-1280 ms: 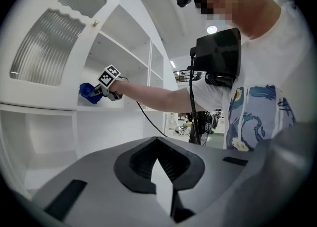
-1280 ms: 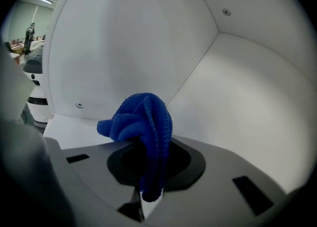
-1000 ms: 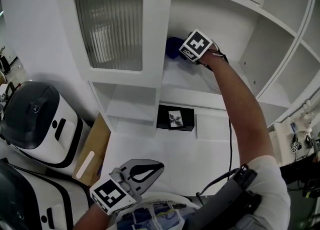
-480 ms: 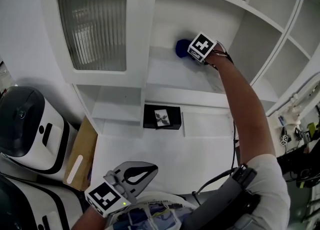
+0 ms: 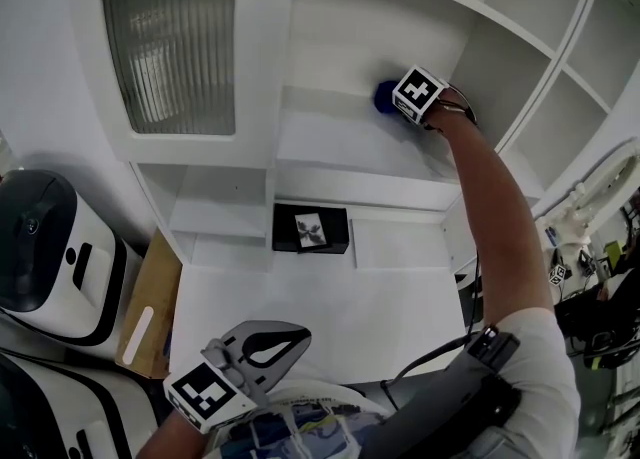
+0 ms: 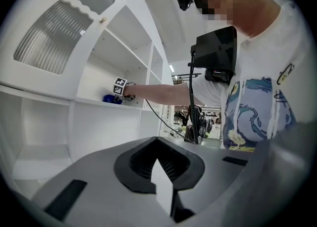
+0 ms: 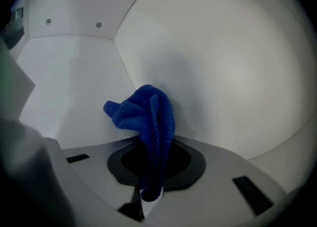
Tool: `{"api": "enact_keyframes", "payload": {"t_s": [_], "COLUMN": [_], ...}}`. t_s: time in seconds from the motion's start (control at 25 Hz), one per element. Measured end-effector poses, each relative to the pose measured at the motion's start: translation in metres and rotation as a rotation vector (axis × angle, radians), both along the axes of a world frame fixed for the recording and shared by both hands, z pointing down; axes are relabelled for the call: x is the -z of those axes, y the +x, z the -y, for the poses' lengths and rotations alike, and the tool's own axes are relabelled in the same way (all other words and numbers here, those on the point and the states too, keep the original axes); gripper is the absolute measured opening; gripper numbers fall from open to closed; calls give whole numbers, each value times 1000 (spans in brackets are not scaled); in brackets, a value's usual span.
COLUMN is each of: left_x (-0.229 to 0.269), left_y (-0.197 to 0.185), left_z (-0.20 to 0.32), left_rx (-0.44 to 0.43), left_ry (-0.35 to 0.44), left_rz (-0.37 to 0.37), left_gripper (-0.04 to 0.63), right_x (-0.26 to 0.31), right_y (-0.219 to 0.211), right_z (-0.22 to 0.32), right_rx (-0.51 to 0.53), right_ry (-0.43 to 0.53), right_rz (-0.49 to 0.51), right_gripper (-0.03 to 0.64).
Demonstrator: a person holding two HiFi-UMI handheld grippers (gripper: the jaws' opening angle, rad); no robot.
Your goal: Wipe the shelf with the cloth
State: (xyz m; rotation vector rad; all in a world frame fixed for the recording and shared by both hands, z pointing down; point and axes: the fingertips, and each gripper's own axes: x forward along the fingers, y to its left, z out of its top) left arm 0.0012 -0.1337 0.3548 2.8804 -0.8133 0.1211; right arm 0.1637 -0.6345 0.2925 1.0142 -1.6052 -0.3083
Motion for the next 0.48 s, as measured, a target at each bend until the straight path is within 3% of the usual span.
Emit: {"api": "enact_keyframes", "payload": {"t_s": [0.24,0.32,0.48], "left_x": [-2,-2,-4], "left_y": [-2,-4,-11], "left_z": [-7,-9,-12], "left_rx": [5,10,16], "left_ry": [1,0,-1], "left_rz": [9,9,21], "left_gripper": [3,3,3], "right_x": [0,5,26], "right_y": [22,21,-15], "right_z": [-2,-3,-14], "right_rx": [-57,-63,5], "right_ry": [8,24,49], "right_rz": [-114,-92,46], "right_gripper": [67,67,67]}}
